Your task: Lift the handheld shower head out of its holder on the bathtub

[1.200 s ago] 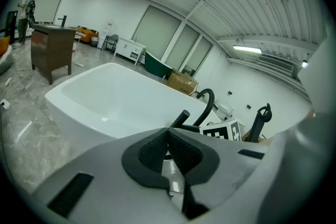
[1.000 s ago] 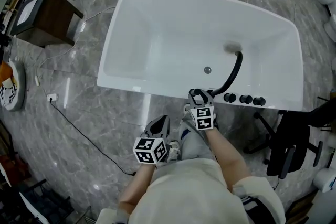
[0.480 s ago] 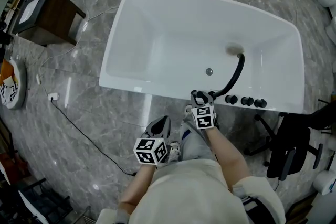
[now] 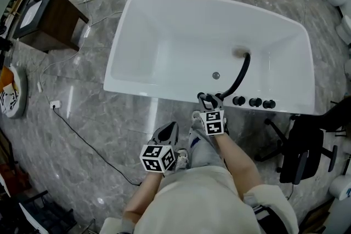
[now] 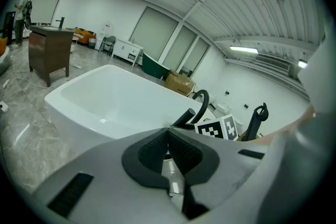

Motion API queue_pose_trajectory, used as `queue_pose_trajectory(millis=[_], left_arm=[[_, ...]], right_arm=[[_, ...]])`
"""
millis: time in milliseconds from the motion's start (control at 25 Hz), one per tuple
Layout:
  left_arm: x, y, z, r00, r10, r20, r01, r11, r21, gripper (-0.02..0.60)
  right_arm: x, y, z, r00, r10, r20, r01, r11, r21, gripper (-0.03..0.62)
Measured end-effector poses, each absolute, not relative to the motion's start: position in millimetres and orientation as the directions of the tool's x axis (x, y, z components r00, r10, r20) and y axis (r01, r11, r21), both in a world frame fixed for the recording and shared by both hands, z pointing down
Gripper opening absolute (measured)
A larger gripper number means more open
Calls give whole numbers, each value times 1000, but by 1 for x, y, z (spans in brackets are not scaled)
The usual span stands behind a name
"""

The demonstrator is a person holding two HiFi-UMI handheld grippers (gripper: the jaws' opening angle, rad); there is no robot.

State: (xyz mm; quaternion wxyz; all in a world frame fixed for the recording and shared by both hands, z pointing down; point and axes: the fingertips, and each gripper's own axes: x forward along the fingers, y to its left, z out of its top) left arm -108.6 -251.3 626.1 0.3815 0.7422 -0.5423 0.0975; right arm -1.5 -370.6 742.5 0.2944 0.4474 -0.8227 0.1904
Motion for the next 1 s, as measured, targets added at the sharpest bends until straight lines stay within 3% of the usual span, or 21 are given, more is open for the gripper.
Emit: queue_pose_trajectory(millis=[1000], left_arm=[[-91, -203, 596, 440, -753, 490, -860, -196, 472, 20]], right_arm=[[16, -324, 649, -422, -749, 511, -873, 489, -4, 141]])
